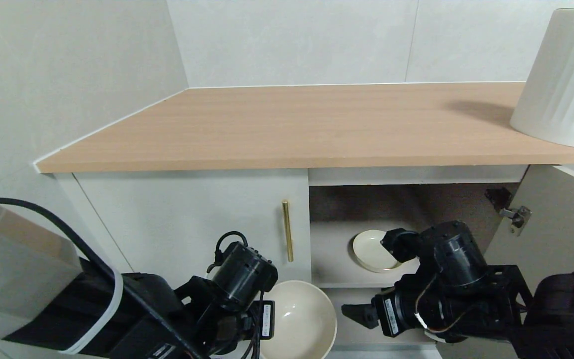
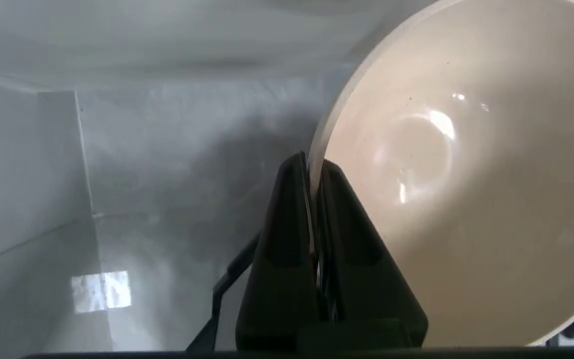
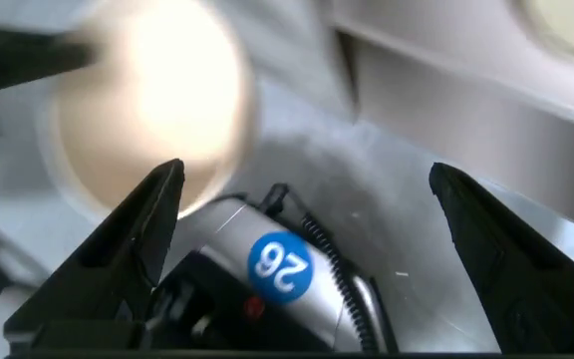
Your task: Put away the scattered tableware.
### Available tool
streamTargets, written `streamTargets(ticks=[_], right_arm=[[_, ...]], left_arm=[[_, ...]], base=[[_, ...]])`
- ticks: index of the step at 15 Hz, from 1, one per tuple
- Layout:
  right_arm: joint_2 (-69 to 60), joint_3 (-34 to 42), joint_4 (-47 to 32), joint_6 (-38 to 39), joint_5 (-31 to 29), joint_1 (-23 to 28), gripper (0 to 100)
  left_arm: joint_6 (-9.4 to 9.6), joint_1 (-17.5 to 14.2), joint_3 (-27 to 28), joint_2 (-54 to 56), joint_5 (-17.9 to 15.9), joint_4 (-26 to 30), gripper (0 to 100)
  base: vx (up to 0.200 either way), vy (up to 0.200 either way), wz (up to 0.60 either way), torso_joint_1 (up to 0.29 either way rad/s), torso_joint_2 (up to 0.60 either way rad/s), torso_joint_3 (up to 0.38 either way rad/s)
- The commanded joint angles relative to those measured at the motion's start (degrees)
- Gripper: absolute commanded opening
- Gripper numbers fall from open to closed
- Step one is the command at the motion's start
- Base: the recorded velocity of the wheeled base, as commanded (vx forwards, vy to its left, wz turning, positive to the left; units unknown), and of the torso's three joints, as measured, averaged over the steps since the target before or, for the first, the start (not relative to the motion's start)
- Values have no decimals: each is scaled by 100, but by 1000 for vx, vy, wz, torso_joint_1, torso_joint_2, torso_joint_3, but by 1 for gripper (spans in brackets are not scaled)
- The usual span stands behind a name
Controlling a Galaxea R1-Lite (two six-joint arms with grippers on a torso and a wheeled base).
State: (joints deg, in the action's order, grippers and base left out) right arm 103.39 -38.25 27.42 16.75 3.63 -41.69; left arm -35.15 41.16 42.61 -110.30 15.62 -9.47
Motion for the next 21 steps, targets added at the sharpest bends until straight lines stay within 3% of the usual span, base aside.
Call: streamTargets(ticks=[1,6,10,17,18,21], right_arm=[[-117,108,9,-67,-3,-225,100],[401,55,53,-84,-179,-445,100],[1008,-165,238,-67,-943,-445,100],[1105,-209,396,-58,-1040,-436,100],[1113,-209,396,-58,-1049,-436,0],[1105,-209,405,-49,-1049,-436,0]], left_arm=[[-1,68,2,-88,3,-11,0],[-1,147,-7,79,3,-2,0],[25,332,-68,299,3,7,0],[34,358,-86,263,3,7,0],[34,367,-86,263,3,7,0],[34,376,-86,255,3,7,0]], base=[[0,0,0,0,0,0],[0,0,0,0,0,0],[0,0,0,0,0,0],[0,0,0,0,0,0],[0,0,0,0,0,0],[0,0,0,0,0,0]])
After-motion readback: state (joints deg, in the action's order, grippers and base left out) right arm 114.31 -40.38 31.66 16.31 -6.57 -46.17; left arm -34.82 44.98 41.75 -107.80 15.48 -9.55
